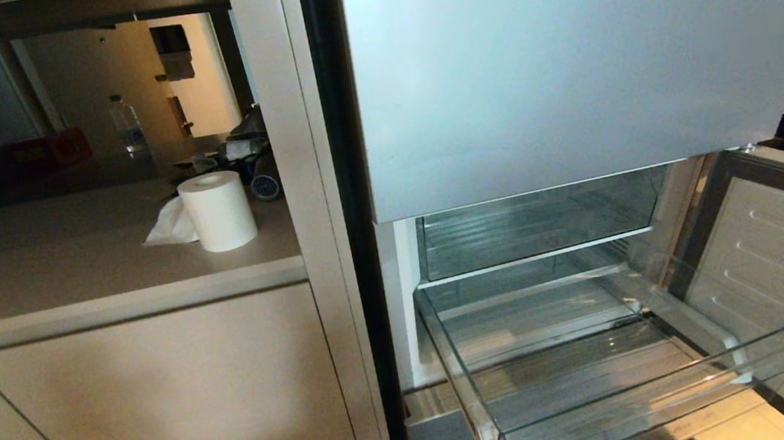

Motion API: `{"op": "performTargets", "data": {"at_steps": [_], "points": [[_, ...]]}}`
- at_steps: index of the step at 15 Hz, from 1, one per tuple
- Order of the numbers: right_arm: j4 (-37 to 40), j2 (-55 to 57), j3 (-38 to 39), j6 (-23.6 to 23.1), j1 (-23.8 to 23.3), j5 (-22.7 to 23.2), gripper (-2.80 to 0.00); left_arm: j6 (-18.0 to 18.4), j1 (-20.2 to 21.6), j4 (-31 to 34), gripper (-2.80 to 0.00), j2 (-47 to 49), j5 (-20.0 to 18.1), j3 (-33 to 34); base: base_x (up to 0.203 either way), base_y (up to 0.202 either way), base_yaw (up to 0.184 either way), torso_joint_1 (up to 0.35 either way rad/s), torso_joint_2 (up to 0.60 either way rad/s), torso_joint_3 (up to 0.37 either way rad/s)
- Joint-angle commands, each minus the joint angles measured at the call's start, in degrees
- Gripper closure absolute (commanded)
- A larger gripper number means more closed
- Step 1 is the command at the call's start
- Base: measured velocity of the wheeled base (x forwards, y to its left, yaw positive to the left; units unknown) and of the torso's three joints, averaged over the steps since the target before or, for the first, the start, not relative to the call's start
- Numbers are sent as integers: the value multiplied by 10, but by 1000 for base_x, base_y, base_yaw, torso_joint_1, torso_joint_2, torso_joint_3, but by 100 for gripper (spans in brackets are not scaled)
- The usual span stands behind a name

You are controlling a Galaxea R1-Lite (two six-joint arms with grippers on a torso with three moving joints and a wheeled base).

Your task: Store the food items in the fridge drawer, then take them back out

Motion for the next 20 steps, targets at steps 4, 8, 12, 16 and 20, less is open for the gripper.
{"op": "performTargets", "data": {"at_steps": [4, 8, 12, 16, 20], "points": [[4, -6, 1, -8, 0, 1, 0, 0, 0, 0, 0, 1, 0, 1, 0, 0, 0, 0, 0, 0], [4, -7, 1, -5, 0, 0, 0, 0, 0, -1, 0, 1, 0, 1, 2, 6, -139, 3, 0, 0], [4, -6, 1, -3, 0, -1, 0, 0, 0, -1, 0, 0, 0, 1, 1, 7, -175, 2, 2, 4], [4, -7, 1, -1, 0, -1, 0, 0, 0, 0, 0, 1, 0, 1, 1, 8, -178, 4, 2, 4], [3, -7, 1, 0, 0, 0, 0, 0, 0, 0, 0, 1, 0, 1, -1, 8, -168, 1, 2, 4]]}}
